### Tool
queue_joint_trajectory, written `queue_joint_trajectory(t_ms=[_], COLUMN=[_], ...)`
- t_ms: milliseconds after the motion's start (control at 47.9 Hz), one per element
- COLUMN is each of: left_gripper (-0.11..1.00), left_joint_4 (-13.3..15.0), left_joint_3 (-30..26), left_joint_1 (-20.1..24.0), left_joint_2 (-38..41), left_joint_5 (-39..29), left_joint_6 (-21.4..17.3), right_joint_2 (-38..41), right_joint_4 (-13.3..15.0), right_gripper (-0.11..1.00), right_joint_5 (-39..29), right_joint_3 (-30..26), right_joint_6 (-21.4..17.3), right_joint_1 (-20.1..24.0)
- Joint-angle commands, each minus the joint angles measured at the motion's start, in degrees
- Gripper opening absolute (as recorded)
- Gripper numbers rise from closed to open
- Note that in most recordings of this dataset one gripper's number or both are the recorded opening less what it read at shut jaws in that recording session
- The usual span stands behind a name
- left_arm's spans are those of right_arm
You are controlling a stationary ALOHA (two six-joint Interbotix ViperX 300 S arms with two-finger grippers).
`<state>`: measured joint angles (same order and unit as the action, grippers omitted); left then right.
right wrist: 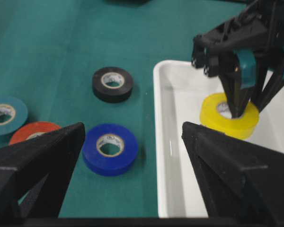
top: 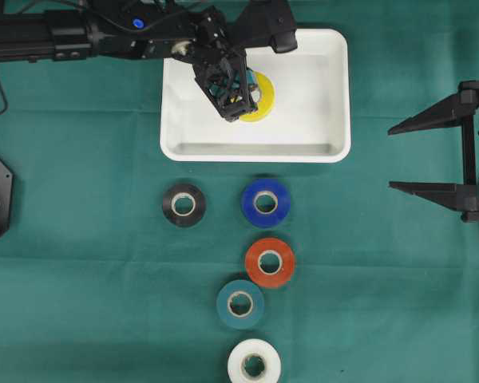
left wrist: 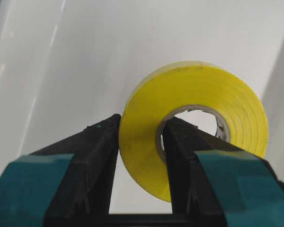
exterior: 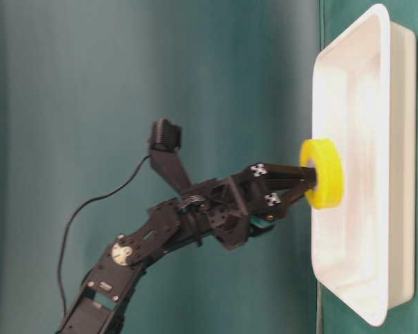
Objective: Pick up the tape from a random location and place it into the white case.
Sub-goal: 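Lower the yellow roll into the white tray and open the left gripper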
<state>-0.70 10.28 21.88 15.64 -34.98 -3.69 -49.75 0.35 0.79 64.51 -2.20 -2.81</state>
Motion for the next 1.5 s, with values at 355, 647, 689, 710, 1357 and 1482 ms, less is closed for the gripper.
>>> queue_joint_trajectory(t_ms=[355,647,689,710,1357,1482], left_gripper=[0.23,0.24,0.26,0.30,0.91,0.91], left_joint_4=[0.0,0.1,0.1,0.1,0.3,0.3], left_joint_3=[-0.6,-0.4,-0.4,-0.4,-1.3,-2.0], left_joint_1=[0.3,0.4,0.4,0.3,0.0,-0.1], left_joint_2=[1.1,1.1,1.1,1.1,-1.8,-5.4], left_joint_5=[2.8,2.6,2.6,2.6,-2.6,-5.0], left_joint_6=[-1.0,-1.2,-1.5,-1.7,-2.5,-2.4], right_joint_2=[0.5,0.7,0.8,0.8,0.9,0.9], right_joint_4=[0.2,0.1,0.1,0.1,0.1,0.2], right_gripper=[0.91,0.91,0.91,0.91,0.91,0.91], right_joint_5=[0.3,0.4,0.4,0.4,0.1,0.1], right_joint_3=[-1.4,-1.3,-1.4,-1.4,-1.4,-1.5], right_joint_6=[0.1,0.1,0.1,0.1,-0.1,-0.1], right_joint_1=[0.1,0.1,0.1,0.1,0.1,0.1])
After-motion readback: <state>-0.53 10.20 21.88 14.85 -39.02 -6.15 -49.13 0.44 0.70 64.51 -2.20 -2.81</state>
